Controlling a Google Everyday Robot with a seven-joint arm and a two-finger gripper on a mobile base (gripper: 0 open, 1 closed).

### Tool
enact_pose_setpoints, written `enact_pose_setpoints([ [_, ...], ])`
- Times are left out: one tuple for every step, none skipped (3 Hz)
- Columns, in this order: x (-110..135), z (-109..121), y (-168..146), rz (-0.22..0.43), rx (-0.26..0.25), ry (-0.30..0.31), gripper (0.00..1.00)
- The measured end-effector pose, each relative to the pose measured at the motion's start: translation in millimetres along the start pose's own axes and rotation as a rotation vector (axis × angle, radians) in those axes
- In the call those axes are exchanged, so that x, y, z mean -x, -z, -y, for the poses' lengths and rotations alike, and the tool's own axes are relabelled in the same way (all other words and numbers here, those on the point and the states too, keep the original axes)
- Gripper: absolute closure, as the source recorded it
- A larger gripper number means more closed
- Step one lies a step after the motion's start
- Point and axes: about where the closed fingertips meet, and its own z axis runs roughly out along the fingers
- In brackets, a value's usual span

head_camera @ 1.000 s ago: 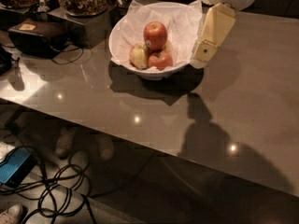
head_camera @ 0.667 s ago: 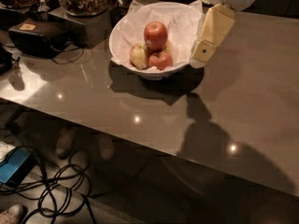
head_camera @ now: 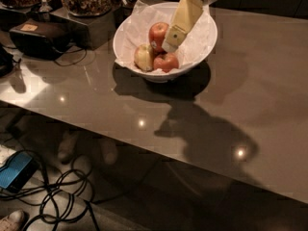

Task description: Pick apple from white bowl

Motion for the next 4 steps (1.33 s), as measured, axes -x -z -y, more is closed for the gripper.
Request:
enact_pose_setpoints([
  [5, 2, 0, 0.011, -0.007, 0.002, 0.0],
  [10, 5, -7, 0.001, -0.04, -0.01, 0.0],
  [23, 21, -24, -0.007, -0.085, -0.071, 0.0],
  [31, 39, -33, -0.019, -0.14, -0.12, 0.0],
])
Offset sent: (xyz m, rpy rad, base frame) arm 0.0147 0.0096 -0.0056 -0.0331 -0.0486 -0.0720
